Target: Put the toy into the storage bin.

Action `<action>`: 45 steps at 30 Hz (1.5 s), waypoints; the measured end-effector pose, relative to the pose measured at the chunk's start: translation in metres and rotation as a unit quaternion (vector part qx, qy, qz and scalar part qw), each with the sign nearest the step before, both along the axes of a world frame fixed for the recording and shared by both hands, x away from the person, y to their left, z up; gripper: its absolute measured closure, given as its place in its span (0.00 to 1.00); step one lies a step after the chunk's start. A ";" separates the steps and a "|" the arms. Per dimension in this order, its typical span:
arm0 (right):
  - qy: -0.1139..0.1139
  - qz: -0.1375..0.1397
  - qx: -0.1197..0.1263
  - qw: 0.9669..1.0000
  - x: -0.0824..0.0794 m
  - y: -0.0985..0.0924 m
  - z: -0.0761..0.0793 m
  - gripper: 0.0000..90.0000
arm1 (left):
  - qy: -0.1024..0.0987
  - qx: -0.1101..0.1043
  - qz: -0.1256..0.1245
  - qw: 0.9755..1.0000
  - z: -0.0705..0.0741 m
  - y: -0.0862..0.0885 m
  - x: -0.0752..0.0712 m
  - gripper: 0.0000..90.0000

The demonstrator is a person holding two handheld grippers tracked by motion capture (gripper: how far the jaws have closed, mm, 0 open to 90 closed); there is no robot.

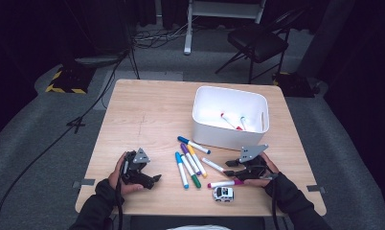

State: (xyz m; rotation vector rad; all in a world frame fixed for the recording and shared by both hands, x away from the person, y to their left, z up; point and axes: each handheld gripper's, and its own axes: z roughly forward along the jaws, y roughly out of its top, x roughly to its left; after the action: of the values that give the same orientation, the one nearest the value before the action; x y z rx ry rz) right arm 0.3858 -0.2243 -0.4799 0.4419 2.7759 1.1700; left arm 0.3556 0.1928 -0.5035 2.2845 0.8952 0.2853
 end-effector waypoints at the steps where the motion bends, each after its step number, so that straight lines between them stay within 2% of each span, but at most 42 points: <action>1: 0.002 0.002 0.000 1.000 0.000 0.000 -0.002 0.65 | -0.001 0.000 0.001 1.000 0.000 0.000 0.000 0.01; 2: -0.002 0.008 -0.004 1.000 0.001 0.000 -0.005 0.65 | -0.002 0.001 0.001 1.000 0.000 0.000 0.000 0.01; 4: 0.008 0.002 -0.010 1.000 -0.001 0.002 -0.009 0.65 | -0.006 0.004 0.001 1.000 0.000 0.000 0.000 0.01; 5: 0.002 0.007 -0.023 1.000 0.000 0.002 -0.011 0.66 | -0.010 0.008 0.000 1.000 0.001 0.001 0.000 0.01; 10: -0.001 0.000 -0.014 1.000 0.001 -0.001 -0.013 0.75 | -0.005 0.005 -0.001 1.000 0.000 0.000 0.000 0.01; 11: -0.001 -0.002 -0.009 1.000 0.000 -0.001 -0.013 0.79 | -0.010 0.006 0.001 1.000 0.000 0.000 0.000 0.01; 13: -0.010 -0.002 -0.007 1.000 0.002 -0.004 -0.014 0.83 | -0.010 0.007 0.002 1.000 0.001 0.000 0.000 0.01; 16: -0.021 -0.006 -0.011 1.000 0.001 -0.008 -0.014 0.84 | -0.009 0.007 0.002 1.000 0.001 0.000 0.000 0.01; 18: -0.016 -0.013 -0.005 1.000 -0.001 -0.009 -0.014 0.84 | -0.010 0.008 0.002 1.000 0.001 0.001 0.000 0.01; 20: -0.016 -0.011 0.000 1.000 -0.001 -0.011 -0.015 0.84 | -0.006 0.003 0.001 1.000 0.000 0.000 0.000 0.01; 21: -0.016 -0.014 -0.006 1.000 0.000 -0.013 -0.015 0.84 | 0.000 0.000 0.000 1.000 0.000 0.000 0.000 0.01; 22: -0.019 -0.017 0.001 1.000 0.000 -0.013 -0.015 0.84 | -0.001 0.002 -0.002 1.000 0.000 0.000 0.000 0.01; 24: -0.019 -0.017 -0.001 1.000 0.001 -0.016 -0.014 0.84 | -0.003 0.002 -0.003 1.000 0.000 0.000 0.001 0.01; 30: -0.034 -0.018 0.010 0.999 -0.002 -0.021 -0.002 0.84 | -0.004 0.003 -0.003 1.000 0.000 0.000 0.001 0.01; 31: -0.042 -0.014 0.011 0.999 -0.001 -0.022 0.001 0.84 | -0.004 0.004 -0.003 1.000 0.000 0.000 0.001 0.01; 33: -0.040 -0.019 0.017 0.999 -0.002 -0.023 0.006 0.84 | -0.004 0.003 -0.003 1.000 0.000 0.000 0.001 0.01; 34: -0.053 -0.013 0.016 0.998 0.000 -0.024 0.008 0.84 | -0.004 0.004 -0.003 1.000 0.000 0.000 0.001 0.01; 35: -0.046 -0.019 0.023 0.998 -0.002 -0.024 0.011 0.84 | -0.002 0.002 -0.002 1.000 0.000 0.000 0.000 0.01; 36: -0.057 -0.012 0.020 0.998 0.000 -0.026 0.015 0.84 | -0.004 0.004 -0.003 1.000 0.000 0.000 0.001 0.01; 41: -0.071 -0.004 0.031 0.997 0.001 -0.030 0.033 0.84 | -0.003 0.002 -0.002 1.000 0.000 0.000 0.000 0.01; 45: -0.086 0.006 0.031 0.996 0.004 -0.031 0.047 0.84 | -0.004 0.004 -0.003 1.000 0.000 0.000 0.001 0.01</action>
State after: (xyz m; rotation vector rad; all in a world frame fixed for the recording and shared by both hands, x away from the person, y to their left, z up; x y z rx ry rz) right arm 0.3898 -0.2557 -0.4327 0.3142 2.6057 1.2357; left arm 0.3562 0.1929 -0.5031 2.2915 0.8838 0.2960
